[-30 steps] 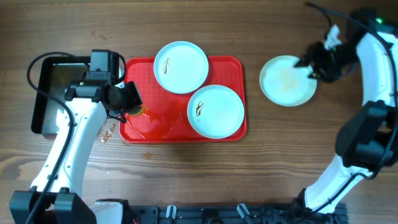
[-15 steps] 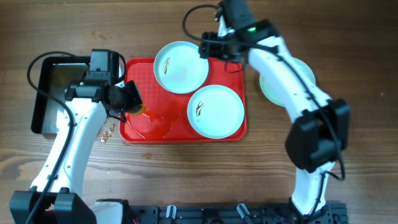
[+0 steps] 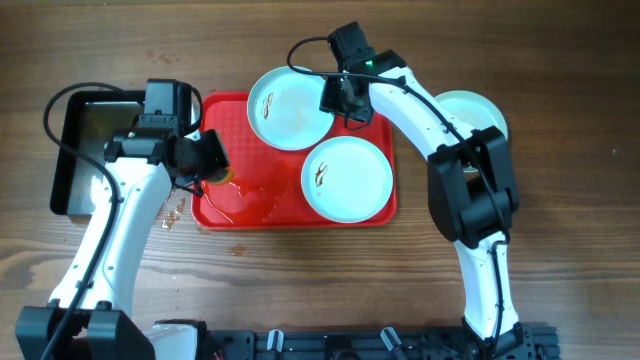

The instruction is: Clean dirty plates on tray and stack at the side

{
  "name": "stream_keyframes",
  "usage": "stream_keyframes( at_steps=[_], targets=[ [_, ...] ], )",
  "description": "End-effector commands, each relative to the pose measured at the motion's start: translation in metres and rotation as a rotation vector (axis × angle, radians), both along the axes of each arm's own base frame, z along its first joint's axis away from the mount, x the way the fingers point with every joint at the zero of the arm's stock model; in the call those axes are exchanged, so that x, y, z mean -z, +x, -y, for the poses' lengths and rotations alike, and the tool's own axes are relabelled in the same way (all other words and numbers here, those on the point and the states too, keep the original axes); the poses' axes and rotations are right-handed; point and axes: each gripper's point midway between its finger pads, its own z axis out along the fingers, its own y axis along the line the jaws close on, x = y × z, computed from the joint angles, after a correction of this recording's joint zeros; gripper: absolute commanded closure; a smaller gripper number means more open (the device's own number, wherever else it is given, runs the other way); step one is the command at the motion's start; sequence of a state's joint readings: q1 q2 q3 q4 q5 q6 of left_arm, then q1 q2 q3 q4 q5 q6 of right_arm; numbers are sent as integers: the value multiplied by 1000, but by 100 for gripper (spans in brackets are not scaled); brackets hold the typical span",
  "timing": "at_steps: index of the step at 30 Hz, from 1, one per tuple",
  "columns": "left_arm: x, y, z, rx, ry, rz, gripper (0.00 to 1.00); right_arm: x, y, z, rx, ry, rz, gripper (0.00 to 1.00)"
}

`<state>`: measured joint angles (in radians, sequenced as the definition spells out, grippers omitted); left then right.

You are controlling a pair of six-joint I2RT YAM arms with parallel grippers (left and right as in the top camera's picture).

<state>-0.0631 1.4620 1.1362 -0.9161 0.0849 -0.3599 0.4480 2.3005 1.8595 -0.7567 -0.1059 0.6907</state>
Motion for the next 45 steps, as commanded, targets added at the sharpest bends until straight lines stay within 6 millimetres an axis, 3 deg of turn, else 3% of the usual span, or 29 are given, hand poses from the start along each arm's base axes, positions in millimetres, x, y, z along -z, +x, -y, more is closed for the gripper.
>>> stream_keyframes(
  at_steps=[1, 10, 15, 18, 22, 29, 39, 45],
  targets=[
    [-7, 2, 2, 14, -12, 25, 96, 17, -5, -9, 45, 58, -69, 60],
    [-7, 2, 2, 14, -12, 24, 96, 23, -15, -16, 99, 77, -124, 71],
    [-7, 2, 2, 14, -12, 25, 96, 22, -18, -24, 80, 94, -130, 96],
    [-7, 2, 2, 14, -12, 25, 96, 19, -20, -34, 57, 125, -127, 96],
    [-7, 2, 2, 14, -12, 25, 96, 12, -24, -63, -57, 184, -91, 96],
    [-7, 3, 2, 17, -9, 28, 96, 13, -48, -90, -186, 160, -89, 96],
    [-6, 1, -5, 6, 26, 21, 96, 23, -90, -91, -461, 51, -129, 96],
    [0, -2, -5, 33, 40, -7, 96, 25, -104, -85, -553, 35, -162, 96]
  ],
)
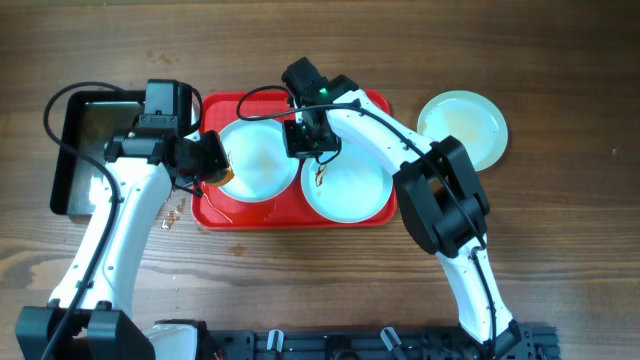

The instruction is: Clean dirty plates on tray and stack at the side

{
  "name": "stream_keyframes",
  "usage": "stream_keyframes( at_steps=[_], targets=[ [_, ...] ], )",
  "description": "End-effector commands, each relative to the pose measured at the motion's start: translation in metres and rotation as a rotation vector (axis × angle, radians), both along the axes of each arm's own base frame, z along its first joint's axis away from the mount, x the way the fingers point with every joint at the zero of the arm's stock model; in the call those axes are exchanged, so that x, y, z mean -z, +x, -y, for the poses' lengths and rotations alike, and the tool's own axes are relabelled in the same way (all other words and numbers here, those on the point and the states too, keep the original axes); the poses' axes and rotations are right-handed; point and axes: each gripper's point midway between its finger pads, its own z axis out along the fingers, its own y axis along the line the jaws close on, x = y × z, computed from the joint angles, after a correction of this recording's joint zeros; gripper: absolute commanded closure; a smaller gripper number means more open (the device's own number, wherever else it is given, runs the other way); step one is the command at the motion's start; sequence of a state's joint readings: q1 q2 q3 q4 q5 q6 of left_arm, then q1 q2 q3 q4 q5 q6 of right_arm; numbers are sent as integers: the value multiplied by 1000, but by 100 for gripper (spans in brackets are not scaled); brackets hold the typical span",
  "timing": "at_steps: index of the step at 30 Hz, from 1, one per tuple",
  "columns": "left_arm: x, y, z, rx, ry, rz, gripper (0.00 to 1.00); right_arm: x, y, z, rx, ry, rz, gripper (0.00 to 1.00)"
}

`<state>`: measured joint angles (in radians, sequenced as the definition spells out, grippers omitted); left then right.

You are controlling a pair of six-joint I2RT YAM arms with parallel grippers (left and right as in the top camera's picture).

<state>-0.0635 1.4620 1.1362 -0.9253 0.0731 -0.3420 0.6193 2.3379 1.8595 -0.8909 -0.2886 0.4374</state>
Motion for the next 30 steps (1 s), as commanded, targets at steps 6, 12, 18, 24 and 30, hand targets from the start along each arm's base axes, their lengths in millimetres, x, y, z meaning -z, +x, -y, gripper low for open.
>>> stream_keyframes(
  at_steps=[6, 12, 18, 24, 30],
  targets=[
    [3, -7, -4, 20, 24, -35, 96, 2, -14, -7, -106, 33, -34, 96],
    [4, -7, -3, 30, 22, -40, 96, 1, -17, -11, -115, 47, -39, 96],
    [29, -6, 5, 84, -8, -78, 96, 0, -20, -22, -103, 57, -33, 96],
    [62, -7, 14, 89, -58, -131, 96, -1, -17, -24, -65, 64, -37, 96],
    [81, 7, 40, 128, -207, -129, 96, -1, -17, -25, -65, 65, -36, 96]
  ],
)
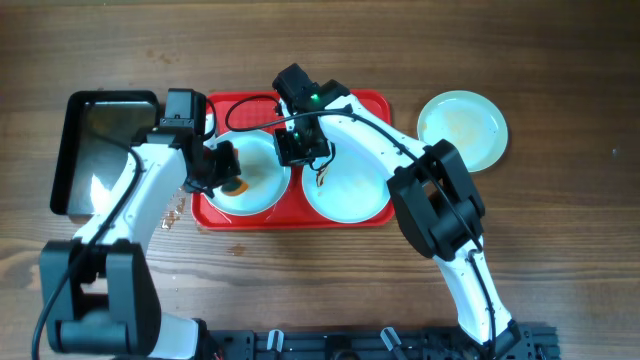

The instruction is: Clean dirty plates on tray and stack at the side

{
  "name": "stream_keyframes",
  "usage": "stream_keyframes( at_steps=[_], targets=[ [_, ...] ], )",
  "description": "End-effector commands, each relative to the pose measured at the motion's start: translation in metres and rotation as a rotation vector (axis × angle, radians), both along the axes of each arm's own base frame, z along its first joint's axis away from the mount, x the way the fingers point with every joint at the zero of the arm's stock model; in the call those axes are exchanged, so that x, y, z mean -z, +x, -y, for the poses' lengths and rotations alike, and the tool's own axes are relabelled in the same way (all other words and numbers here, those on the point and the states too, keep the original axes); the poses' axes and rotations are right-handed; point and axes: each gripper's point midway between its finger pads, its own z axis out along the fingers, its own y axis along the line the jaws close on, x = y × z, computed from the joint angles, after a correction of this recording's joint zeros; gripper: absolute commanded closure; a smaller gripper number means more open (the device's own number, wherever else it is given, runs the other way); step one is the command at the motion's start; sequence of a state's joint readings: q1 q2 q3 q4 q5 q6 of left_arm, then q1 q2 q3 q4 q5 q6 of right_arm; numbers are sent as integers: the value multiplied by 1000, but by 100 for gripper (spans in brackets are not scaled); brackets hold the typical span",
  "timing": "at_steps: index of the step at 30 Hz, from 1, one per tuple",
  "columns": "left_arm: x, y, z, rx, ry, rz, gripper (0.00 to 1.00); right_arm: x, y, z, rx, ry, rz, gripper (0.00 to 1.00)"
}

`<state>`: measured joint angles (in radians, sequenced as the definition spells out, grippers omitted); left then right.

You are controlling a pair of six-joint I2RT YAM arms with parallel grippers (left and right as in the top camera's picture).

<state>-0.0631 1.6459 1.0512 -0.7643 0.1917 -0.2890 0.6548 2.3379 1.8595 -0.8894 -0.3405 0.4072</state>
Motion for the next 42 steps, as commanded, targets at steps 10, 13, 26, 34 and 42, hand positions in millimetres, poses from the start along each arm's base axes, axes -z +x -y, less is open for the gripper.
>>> stream_keyframes(
  at_steps=[10, 13, 26, 34, 42],
  targets=[
    [61, 4, 19, 46, -79, -103, 96, 2, 0, -5, 10, 20, -21, 96],
    [66, -3, -12, -7, 99, -134, 96, 2, 0, -5, 9, 19, -20, 96],
    [21, 4, -91, -168, 553, -137, 96, 5, 2, 1, 22, -15, -8, 96],
    [-12, 24, -28, -126, 179, -58, 96, 5, 3, 1, 23, -13, -6, 96],
    [8, 15, 1, -51, 31, -112, 96, 4, 5, -1, 41, -5, -3, 96]
  ],
)
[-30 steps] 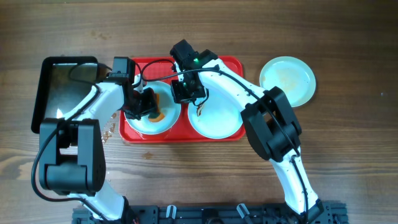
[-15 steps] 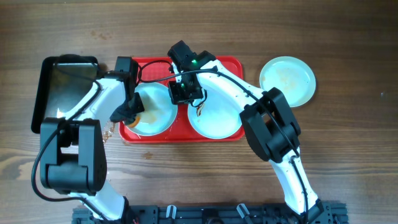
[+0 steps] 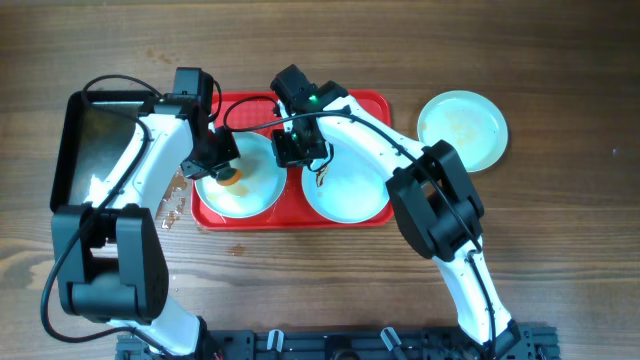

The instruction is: Clean dirty plates on tray and stack at the side

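Note:
A red tray [image 3: 375, 105] holds two white plates. My right gripper [image 3: 291, 152] is shut on the right rim of the left plate [image 3: 255, 192] and holds it in place. Over that plate's upper left part, my left gripper [image 3: 224, 166] is shut on an orange sponge [image 3: 232, 179] that presses on the plate's face. The right plate [image 3: 350, 190] lies flat with a small brown food mark [image 3: 320, 178] near its left rim. A third, pale plate [image 3: 462, 125] rests on the wood to the right of the tray.
A black bin [image 3: 85, 150] stands left of the tray, under the left arm. Crumbs [image 3: 175, 205] lie on the table by the tray's left edge. Cables loop over the tray's back edge.
The left arm has swung its wrist toward the back of the tray, and the sponge sits slightly higher on the left plate. My right gripper and both tray plates have stayed put.
The right gripper first held a dirty plate at the tray's back while the left held the sponge at the tray's left edge. The plate then lay at the tray's front left. After that the sponge was on that plate, where it still is.

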{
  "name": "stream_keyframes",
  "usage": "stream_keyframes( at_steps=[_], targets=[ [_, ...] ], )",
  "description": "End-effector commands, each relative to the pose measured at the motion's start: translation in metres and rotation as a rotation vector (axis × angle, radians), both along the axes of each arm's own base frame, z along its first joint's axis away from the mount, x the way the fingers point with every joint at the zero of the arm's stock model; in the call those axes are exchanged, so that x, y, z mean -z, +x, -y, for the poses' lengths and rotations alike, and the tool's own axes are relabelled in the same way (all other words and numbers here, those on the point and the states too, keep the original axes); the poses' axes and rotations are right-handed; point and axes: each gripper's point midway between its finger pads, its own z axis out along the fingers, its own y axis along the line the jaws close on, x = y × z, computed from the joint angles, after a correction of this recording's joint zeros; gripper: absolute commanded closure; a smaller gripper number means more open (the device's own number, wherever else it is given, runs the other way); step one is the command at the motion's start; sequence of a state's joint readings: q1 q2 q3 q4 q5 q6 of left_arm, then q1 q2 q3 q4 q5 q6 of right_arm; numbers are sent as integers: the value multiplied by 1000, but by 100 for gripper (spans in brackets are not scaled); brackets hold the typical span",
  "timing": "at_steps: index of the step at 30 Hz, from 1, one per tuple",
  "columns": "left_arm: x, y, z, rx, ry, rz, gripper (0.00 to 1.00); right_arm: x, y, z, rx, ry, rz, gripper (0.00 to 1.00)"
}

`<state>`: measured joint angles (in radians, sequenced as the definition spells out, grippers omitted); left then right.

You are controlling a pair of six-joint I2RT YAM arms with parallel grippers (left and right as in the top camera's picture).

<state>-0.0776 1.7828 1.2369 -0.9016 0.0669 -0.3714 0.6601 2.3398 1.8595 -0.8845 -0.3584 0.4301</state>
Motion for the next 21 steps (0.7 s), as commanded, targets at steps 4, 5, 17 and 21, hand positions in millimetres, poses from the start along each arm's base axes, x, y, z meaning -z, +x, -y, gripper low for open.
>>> stream_keyframes(
  at_steps=[4, 5, 17, 21],
  targets=[
    [29, -12, 30, 47, -157, -48, 96, 4, 10, 2, 40, -14, 18, 96],
    [35, -13, 33, 51, -170, -48, 96, 4, 10, 2, 47, -14, 15, 96],
    [64, -36, -52, -82, 241, -114, 96, 5, 8, 3, 49, -21, 7, 96],
    [55, -37, -74, -136, 273, -131, 96, 5, 8, 3, 49, -20, 8, 96]
  ],
)
